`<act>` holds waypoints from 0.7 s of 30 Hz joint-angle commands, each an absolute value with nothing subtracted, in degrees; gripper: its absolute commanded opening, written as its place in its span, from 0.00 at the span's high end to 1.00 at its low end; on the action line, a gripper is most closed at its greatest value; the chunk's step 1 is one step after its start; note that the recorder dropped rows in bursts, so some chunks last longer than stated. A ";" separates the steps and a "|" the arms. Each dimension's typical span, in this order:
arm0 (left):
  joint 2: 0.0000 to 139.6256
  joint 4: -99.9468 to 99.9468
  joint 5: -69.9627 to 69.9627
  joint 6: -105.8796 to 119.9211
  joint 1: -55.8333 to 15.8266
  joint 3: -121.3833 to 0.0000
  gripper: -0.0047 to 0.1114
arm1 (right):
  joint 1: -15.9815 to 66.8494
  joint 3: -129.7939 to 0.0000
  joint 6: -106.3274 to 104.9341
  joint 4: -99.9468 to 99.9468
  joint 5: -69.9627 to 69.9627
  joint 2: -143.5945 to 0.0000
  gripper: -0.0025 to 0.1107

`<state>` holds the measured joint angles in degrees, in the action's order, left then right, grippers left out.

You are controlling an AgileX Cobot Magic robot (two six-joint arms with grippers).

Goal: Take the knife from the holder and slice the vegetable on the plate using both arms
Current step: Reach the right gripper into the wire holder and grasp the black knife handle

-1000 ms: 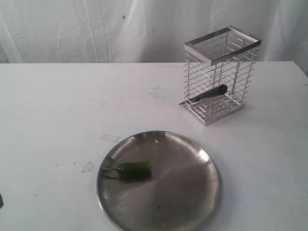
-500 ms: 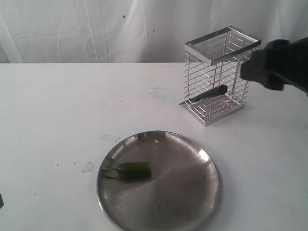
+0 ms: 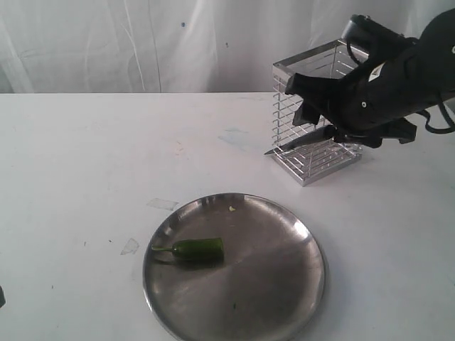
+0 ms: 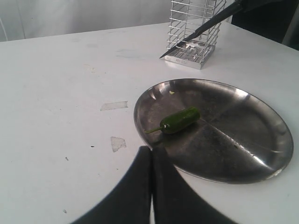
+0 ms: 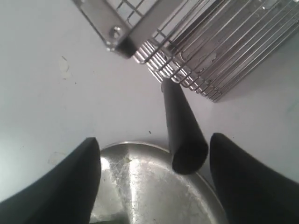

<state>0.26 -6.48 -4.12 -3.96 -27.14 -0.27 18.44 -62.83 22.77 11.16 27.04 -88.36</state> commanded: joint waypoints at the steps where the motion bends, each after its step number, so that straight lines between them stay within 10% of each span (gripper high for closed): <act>1: 0.00 -7.04 -4.32 -4.04 -26.93 0.00 0.96 | 17.15 -64.30 23.32 10.71 25.54 -89.81 0.43; 21: 0.00 -7.04 -4.32 -4.04 -26.93 0.00 0.96 | 17.03 -64.78 20.76 10.71 23.29 -94.84 0.50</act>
<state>0.26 -6.48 -4.12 -3.96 -27.14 -0.27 17.61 -64.45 22.29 11.16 24.43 -94.79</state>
